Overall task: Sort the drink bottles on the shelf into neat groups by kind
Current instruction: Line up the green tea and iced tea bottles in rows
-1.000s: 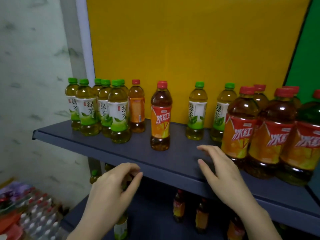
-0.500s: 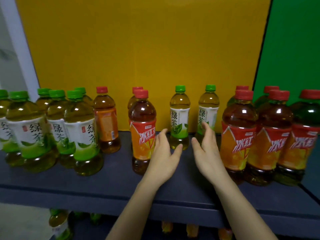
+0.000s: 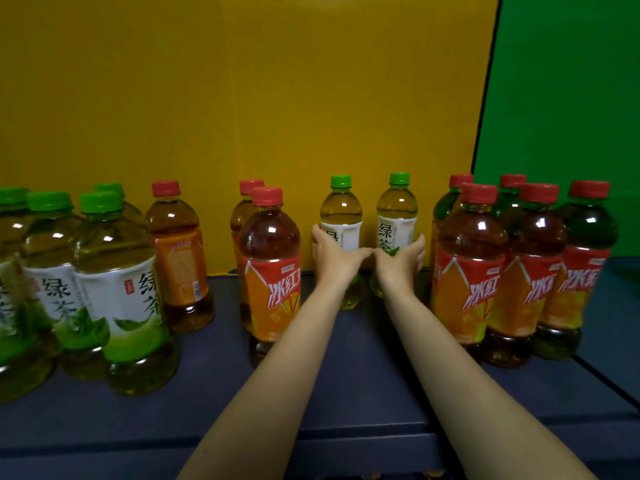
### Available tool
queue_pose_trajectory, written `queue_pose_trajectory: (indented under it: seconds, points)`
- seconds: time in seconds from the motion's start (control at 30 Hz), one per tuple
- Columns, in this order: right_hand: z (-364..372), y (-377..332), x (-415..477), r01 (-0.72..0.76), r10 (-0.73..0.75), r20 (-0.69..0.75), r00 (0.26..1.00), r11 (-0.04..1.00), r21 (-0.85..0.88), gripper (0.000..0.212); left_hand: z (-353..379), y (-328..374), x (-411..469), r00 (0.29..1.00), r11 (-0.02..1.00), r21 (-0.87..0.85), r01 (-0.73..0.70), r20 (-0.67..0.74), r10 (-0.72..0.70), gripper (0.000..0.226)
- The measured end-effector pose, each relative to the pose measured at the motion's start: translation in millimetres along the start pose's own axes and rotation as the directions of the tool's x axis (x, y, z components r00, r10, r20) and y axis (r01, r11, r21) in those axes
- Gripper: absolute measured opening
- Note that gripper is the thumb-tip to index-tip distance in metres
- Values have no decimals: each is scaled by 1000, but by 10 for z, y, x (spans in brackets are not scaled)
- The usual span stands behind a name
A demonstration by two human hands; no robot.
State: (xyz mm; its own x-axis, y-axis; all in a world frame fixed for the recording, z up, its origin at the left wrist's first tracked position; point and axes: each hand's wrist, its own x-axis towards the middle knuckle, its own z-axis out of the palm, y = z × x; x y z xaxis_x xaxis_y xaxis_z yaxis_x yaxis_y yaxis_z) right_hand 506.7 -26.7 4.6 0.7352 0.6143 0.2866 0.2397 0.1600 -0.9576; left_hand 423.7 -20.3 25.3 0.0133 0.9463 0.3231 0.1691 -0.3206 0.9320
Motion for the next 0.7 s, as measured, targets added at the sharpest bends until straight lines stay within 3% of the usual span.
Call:
queue_pose_trajectory:
  seconds: [0.17,0.3,0.4,0.7]
  points:
    - [102,66,92,-34,33,-63,997,999,-4,94,39,-40,76,998,997,-57,59,-22,-60,71]
    - [92,108,94,-23,20,-67,998,999,-44,76,46,-58,62,996,996,-51,72,-42,-74,72]
    - [73,131,65,2,-4,-33,999,998,-67,64,19,-43,-17,993,991,-101,82,-72,-90,66]
    - [-105,146,-194,32,-40,159,987,998,53,58,-193,19,-391,998,982,-181,60,-2,-62,64]
